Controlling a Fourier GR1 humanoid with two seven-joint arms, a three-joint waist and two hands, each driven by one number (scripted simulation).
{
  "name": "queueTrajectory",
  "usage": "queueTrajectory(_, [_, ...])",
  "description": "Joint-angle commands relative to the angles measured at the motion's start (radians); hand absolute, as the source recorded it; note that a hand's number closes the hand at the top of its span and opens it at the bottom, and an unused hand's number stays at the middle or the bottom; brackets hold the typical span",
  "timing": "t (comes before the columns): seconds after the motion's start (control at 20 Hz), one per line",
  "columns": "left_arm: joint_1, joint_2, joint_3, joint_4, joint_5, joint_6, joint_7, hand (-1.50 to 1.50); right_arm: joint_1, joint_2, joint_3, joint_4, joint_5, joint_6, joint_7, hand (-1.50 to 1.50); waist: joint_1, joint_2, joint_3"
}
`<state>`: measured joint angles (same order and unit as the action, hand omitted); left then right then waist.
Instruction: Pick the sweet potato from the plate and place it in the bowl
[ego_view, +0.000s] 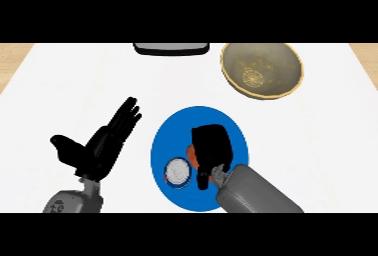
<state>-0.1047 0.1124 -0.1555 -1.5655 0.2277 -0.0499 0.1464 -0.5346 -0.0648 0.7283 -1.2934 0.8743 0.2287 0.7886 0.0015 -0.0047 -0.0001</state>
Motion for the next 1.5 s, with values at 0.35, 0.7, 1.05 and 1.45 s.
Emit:
queueTrajectory(0.35, [0.015,-0.004,0.03,0.019,0.002,-0.02,-0.03,0.0,0.103,-0.16,-0.028,-0.497,0.036,0.1,-0.057,1.5,-0.013,0.0,0.0])
queueTrajectory(0.7, [0.021,-0.001,0.029,-0.022,0.007,-0.026,0.003,0.0,0.029,-0.167,-0.144,-0.786,0.052,0.239,0.058,1.5,-0.007,0.001,0.0])
queueTrajectory(1.05, [-0.021,-0.06,-0.003,0.028,-0.041,0.006,-0.003,0.0,-0.084,-0.084,-0.301,-0.822,0.04,0.348,0.101,1.5,-0.002,0.004,0.0])
queueTrajectory(1.45, [-0.043,-0.073,-0.01,0.018,-0.074,0.023,0.017,0.0,-0.238,-0.116,-0.515,-0.574,0.038,0.267,-0.072,1.5,0.005,0.007,0.0])
